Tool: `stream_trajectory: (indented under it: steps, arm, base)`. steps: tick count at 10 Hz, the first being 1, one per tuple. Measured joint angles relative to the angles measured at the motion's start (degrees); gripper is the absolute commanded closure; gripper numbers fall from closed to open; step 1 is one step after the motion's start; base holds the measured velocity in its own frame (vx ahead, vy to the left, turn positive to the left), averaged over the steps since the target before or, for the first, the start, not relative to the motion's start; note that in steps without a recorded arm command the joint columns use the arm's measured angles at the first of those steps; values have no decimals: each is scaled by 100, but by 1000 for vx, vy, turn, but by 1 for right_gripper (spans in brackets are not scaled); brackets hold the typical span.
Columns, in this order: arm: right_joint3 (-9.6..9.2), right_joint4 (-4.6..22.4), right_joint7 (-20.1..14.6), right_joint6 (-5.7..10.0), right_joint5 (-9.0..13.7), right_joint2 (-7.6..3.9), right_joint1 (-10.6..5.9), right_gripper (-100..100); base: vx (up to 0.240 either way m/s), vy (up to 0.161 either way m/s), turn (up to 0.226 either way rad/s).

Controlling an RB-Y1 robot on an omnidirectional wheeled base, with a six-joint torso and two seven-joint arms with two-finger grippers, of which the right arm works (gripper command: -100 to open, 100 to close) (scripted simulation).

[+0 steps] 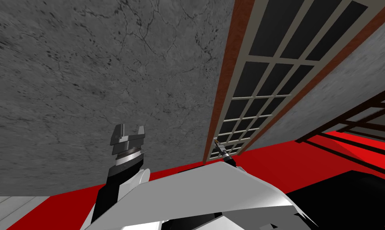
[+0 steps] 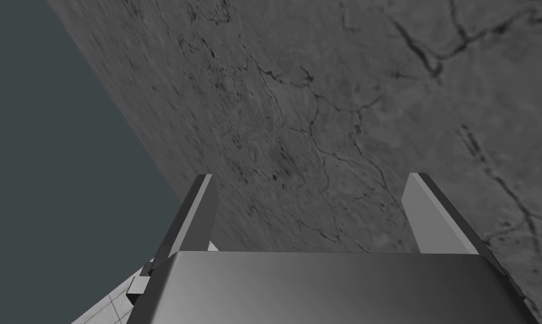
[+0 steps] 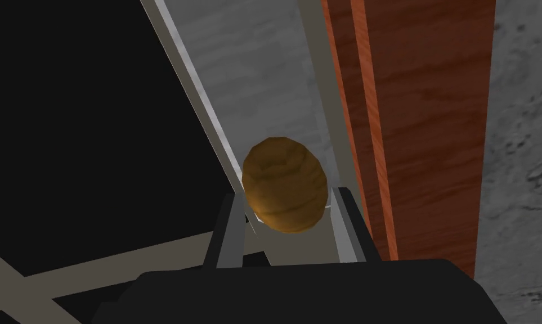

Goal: Pull the door open

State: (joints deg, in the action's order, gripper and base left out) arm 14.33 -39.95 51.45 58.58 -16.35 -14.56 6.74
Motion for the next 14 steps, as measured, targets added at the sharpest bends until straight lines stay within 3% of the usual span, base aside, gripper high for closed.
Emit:
stream_trajectory:
  steps: [8, 9, 14]
  arm:
    - [-168, 15, -1122, -50, 409, -26, -35, 100]
    - [-182, 22, -1238, -53, 443, -27, -44, -100]
    - [-56, 12, -550, 206, 235, -82, 205, -100]
  base:
    - [-36, -18, 50]
    - [-26, 7, -38]
    - [-20, 41, -56]
